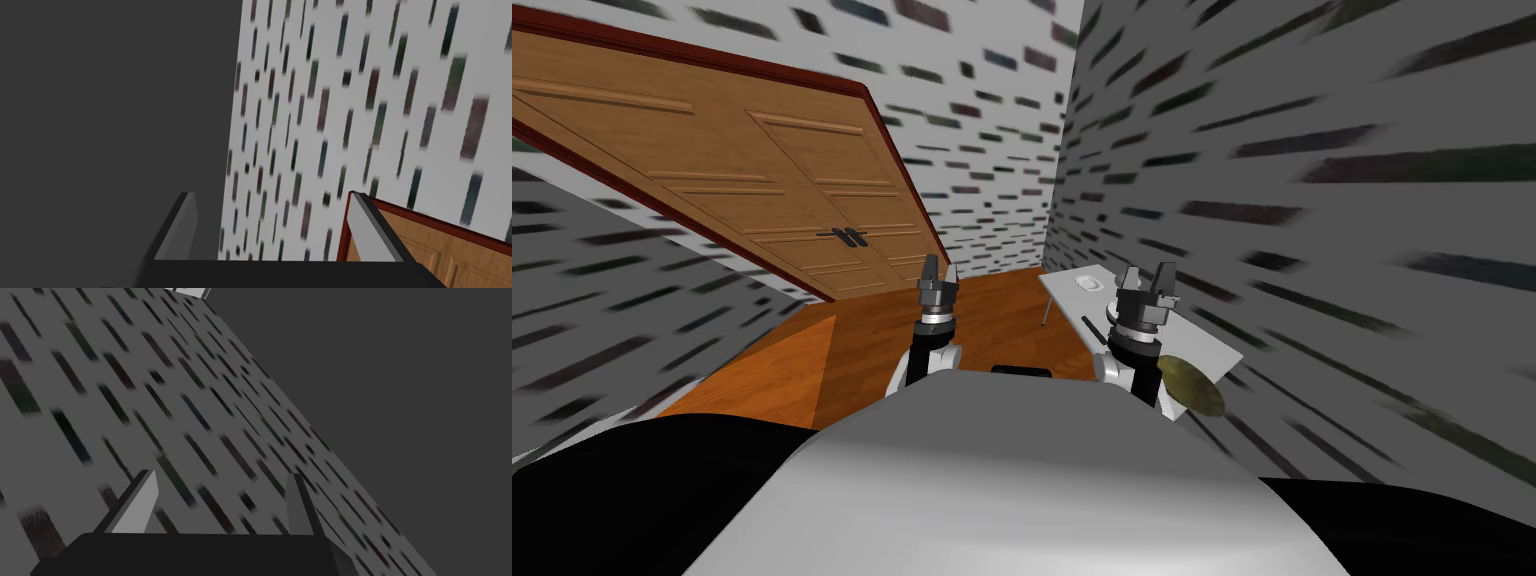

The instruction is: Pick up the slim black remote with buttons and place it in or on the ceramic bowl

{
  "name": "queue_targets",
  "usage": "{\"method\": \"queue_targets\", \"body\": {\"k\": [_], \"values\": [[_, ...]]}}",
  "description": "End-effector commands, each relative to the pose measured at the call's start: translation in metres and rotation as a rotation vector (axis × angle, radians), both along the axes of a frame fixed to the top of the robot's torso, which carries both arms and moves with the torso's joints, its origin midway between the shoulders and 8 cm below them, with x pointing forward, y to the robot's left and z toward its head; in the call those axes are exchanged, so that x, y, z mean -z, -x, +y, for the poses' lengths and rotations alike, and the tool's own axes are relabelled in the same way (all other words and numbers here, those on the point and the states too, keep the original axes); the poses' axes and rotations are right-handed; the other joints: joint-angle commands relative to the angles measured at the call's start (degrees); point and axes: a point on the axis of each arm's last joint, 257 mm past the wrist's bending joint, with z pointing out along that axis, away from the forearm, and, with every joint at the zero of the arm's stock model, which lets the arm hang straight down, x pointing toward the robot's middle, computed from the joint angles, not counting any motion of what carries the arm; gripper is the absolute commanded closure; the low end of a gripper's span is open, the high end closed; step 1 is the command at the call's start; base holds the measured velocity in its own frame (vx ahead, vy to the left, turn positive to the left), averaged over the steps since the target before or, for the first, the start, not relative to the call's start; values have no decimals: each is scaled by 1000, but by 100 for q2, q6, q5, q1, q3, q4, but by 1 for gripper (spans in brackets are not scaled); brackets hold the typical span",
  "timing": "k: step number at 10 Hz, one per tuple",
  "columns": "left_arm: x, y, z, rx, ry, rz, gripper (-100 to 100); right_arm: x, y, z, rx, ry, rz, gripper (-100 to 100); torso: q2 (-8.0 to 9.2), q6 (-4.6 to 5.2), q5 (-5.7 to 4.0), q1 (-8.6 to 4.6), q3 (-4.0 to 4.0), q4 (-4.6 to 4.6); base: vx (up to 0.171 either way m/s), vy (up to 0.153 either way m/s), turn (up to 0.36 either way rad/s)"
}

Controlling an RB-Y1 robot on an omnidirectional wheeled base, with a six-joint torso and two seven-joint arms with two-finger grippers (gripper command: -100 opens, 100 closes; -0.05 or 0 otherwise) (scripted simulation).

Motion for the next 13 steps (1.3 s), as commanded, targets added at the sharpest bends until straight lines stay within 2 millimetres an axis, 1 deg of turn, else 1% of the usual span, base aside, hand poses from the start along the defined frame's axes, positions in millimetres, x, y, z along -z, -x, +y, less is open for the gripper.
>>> {"method": "queue_targets", "body": {"k": [1,3,5,6,8,9,10,11,12,13], "values": [[0,0,0,0,0,0,0,5,-4,4,-2,50,18,-100,0,0,0,0,0,0,37,4,10],[0,0,0,0,0,0,0,13,-9,9,1,112,44,-100,-22,0,0,0,-12,-5,72,10,13],[0,0,0,0,0,0,0,25,-16,12,12,179,81,-100,-31,0,1,2,-18,-7,87,16,19],[0,0,0,0,0,0,0,25,-16,14,7,191,82,-100,-35,-1,1,5,-20,-8,65,17,6],[0,0,0,0,0,0,0,43,-24,16,22,271,130,-100,-27,-1,0,2,-16,-6,76,10,21],[0,0,0,0,0,0,0,43,-24,18,15,287,131,-100,-33,0,0,1,-19,-8,69,6,10],[0,0,0,0,0,0,0,54,-28,18,23,331,159,-100,-28,0,0,1,-17,-7,73,6,24],[0,0,0,0,0,0,0,54,-28,19,20,340,160,-100,-30,-1,0,0,-17,-7,57,6,14],[0,0,0,0,0,0,0,66,-32,19,28,388,191,-100,-24,0,0,1,-15,-6,63,15,26],[0,0,0,0,0,0,0,67,-32,19,25,396,191,-100,-24,0,1,4,-14,-6,57,9,10]]}}
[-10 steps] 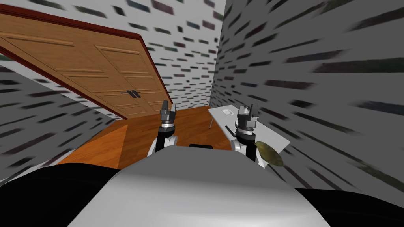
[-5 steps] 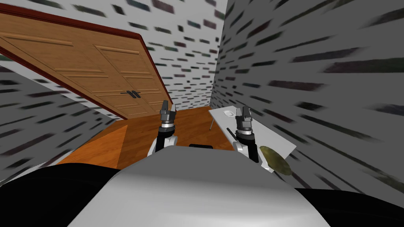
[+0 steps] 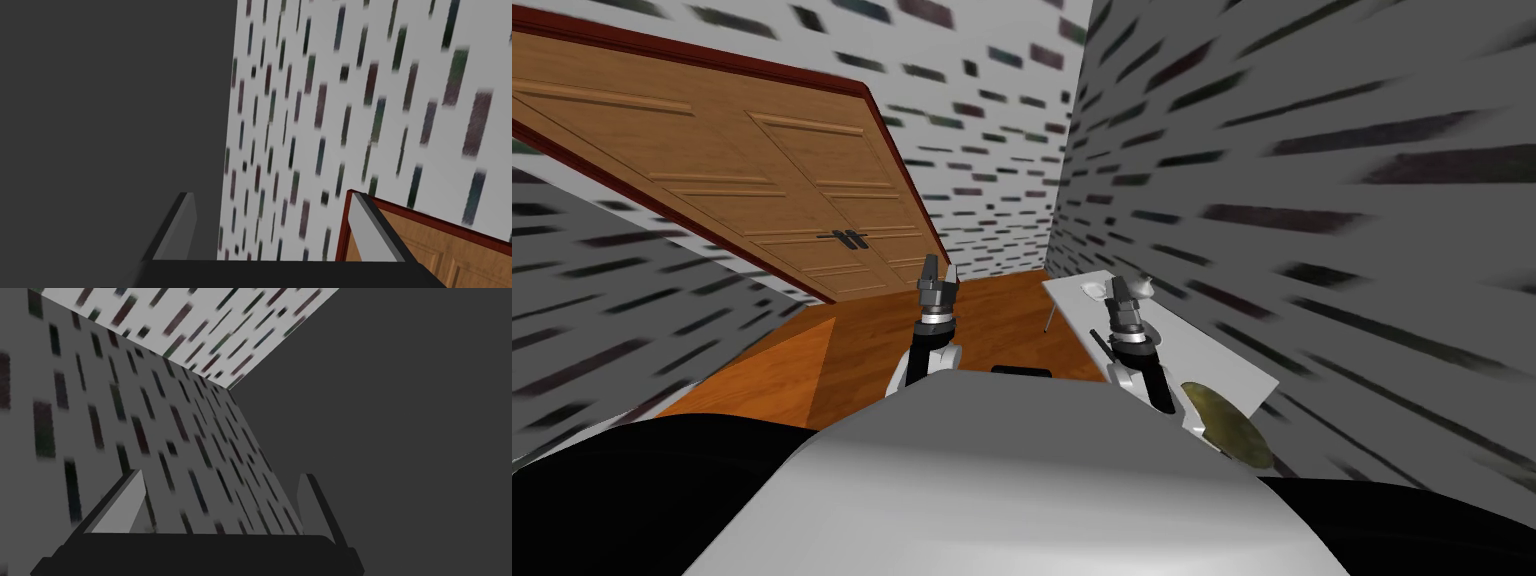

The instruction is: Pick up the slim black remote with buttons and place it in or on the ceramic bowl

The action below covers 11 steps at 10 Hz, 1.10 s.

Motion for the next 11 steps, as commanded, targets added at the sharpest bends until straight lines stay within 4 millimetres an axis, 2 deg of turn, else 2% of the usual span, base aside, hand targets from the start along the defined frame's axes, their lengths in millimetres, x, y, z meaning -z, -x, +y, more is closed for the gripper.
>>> {"method": "queue_targets", "body": {"k": [1,2,3,4,5,6,7,8,9,10,11], "values": [[0,0,0,0,0,0,0,17,-5,-1,11,60,37,-100,0,0,0,0,0,0,77,4,26],[0,0,0,0,0,0,0,17,-5,0,6,70,38,-100,-5,0,0,-2,-3,-1,70,1,16],[0,0,0,0,0,0,0,32,-8,-3,19,117,72,-100,-5,0,-1,-3,-3,-1,59,13,40],[0,0,0,0,0,0,0,32,-8,-1,12,131,74,-100,-2,0,0,-1,-1,-1,55,8,13],[0,0,0,0,0,0,0,48,-11,-5,25,180,111,-100,0,0,0,-1,0,0,84,6,30],[0,0,0,0,0,0,0,49,-11,-4,18,194,112,-100,-7,0,0,-2,-4,-1,75,7,16],[0,0,0,0,0,0,0,66,-13,-8,30,244,151,-100,-6,0,0,-1,-4,-1,83,13,38],[0,0,0,0,0,0,0,67,-13,-7,24,258,153,-100,-9,0,0,1,-5,-2,81,9,22],[0,0,0,0,0,0,0,85,-14,-12,36,308,193,-100,-8,0,0,0,-5,-2,86,5,44],[0,0,0,0,0,0,0,85,-14,-11,29,323,195,-100,-10,0,-1,-2,-6,-2,68,0,19],[0,0,0,0,0,0,0,105,-14,-17,40,374,237,-100,-5,0,0,-3,-3,-1,83,13,44]]}}
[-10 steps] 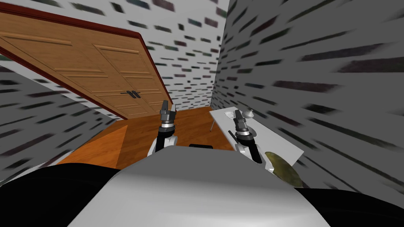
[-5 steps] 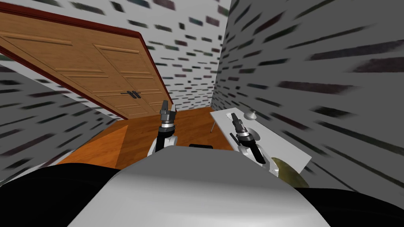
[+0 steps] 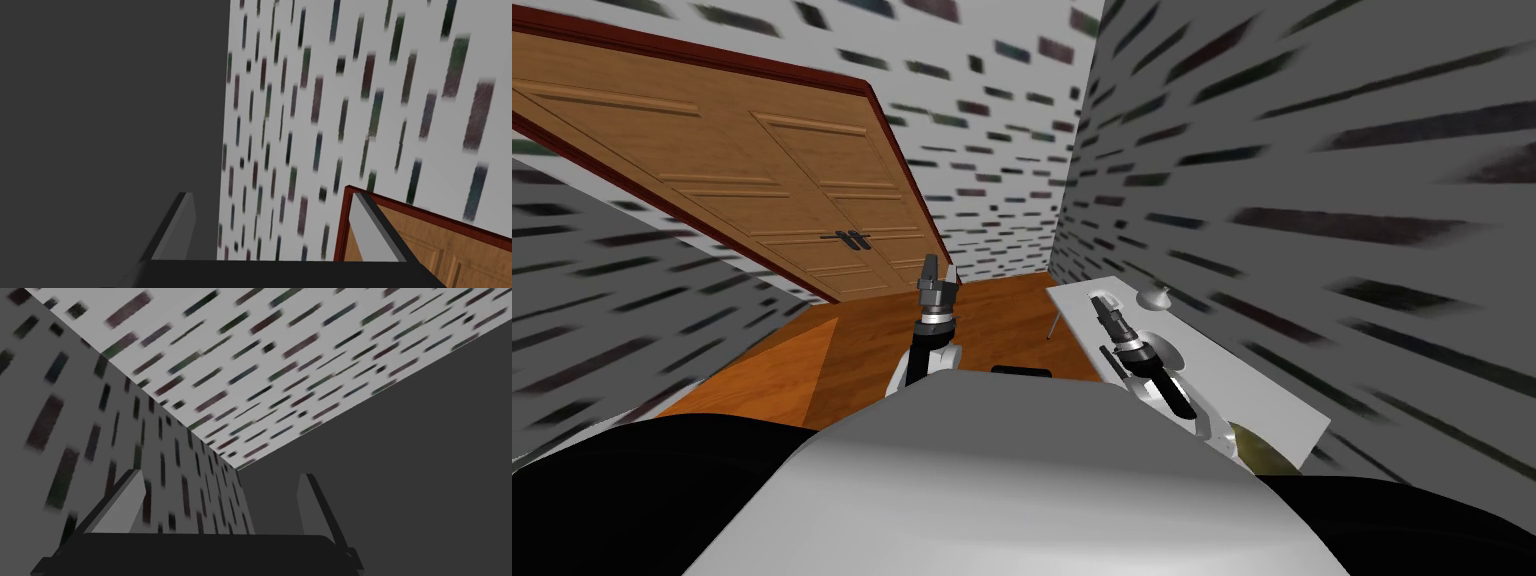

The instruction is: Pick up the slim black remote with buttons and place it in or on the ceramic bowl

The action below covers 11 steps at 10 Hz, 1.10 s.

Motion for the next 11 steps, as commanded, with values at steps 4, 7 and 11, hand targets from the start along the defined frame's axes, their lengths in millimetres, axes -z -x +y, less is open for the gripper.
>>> {"method": "queue_targets", "body": {"k": [4,7,11], "values": [[0,0,0,0,0,0,0,51,4,-16,13,164,116,-100,6,0,0,0,3,1,74,10,33],[0,0,0,0,0,0,0,94,14,-36,26,279,217,-100,2,-1,0,1,1,1,88,8,52],[0,0,0,0,0,0,0,138,31,-61,22,417,329,-100,5,0,0,0,2,1,77,4,41]]}}
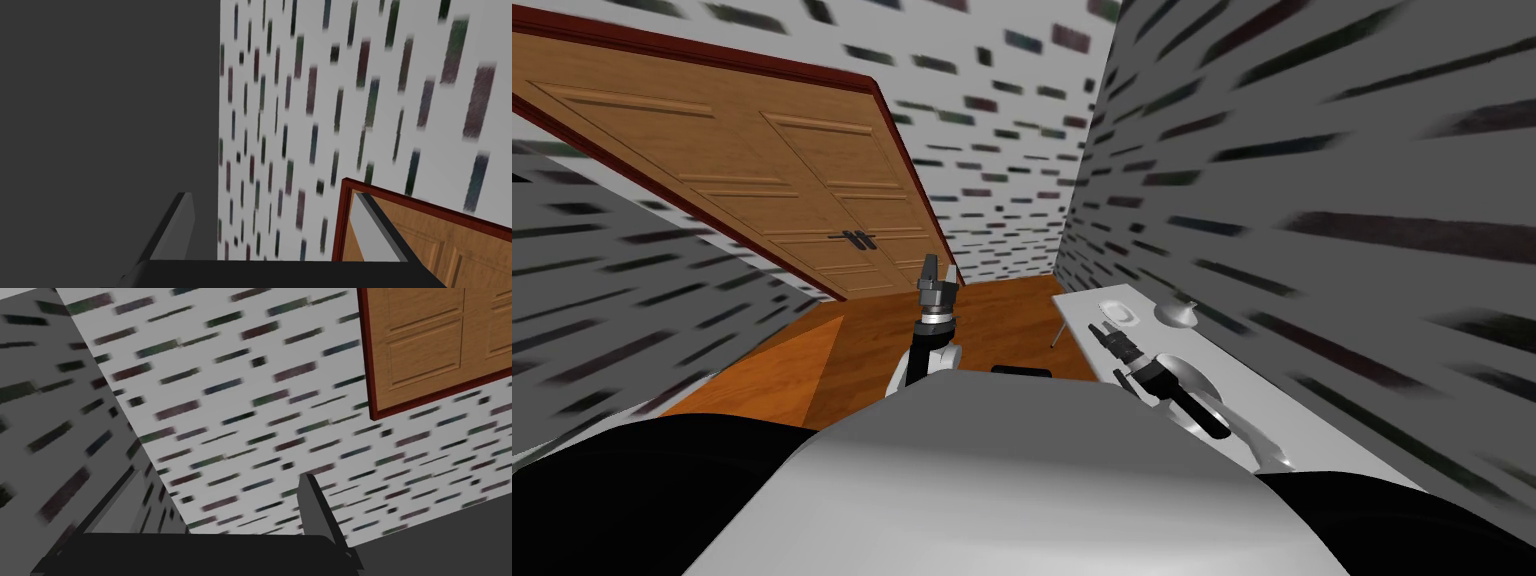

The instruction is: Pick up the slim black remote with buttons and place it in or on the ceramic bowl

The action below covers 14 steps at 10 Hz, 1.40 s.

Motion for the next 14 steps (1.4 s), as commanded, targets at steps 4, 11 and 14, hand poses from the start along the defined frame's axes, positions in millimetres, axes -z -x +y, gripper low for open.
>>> {"method": "queue_targets", "body": {"k": [4,11,14], "values": [[0,0,0,0,0,0,0,54,28,-37,6,151,149,-100,-4,0,-1,0,-2,-1,71,6,51],[0,0,0,0,0,0,0,145,126,-115,19,392,476,-100,-7,0,2,4,-4,-1,79,10,66],[0,0,0,0,0,0,0,171,176,-146,21,468,607,-100,8,1,2,9,4,2,47,20,57]]}}
